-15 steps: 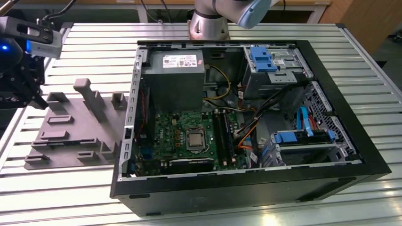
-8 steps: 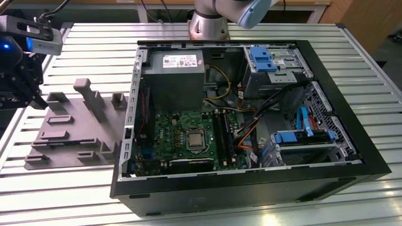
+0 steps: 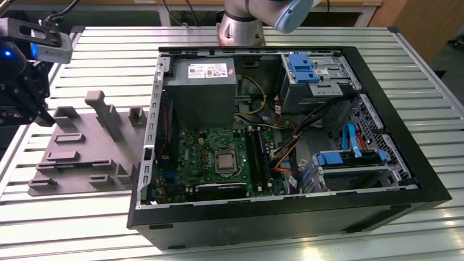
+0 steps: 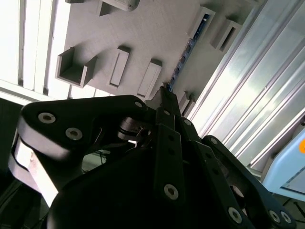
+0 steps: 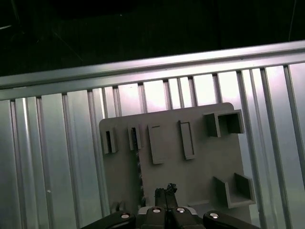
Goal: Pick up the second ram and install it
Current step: 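Pick up the second ram and move it above second insertion slot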
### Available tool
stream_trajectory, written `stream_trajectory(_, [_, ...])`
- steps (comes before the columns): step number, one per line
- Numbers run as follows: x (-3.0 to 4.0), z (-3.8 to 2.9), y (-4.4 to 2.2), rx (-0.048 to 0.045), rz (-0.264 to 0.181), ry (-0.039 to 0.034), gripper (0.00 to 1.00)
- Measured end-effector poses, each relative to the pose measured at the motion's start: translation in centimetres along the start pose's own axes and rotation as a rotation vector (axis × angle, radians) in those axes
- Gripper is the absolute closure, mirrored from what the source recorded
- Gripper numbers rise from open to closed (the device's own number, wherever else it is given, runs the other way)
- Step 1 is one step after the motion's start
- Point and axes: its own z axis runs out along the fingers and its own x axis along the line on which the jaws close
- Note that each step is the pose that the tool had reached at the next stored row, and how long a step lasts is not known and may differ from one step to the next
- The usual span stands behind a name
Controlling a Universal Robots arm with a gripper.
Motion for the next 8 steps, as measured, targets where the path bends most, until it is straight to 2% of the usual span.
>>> stream_trajectory(8, [0.15,0.33,-0.04,0.0,0.0,0.0,0.89])
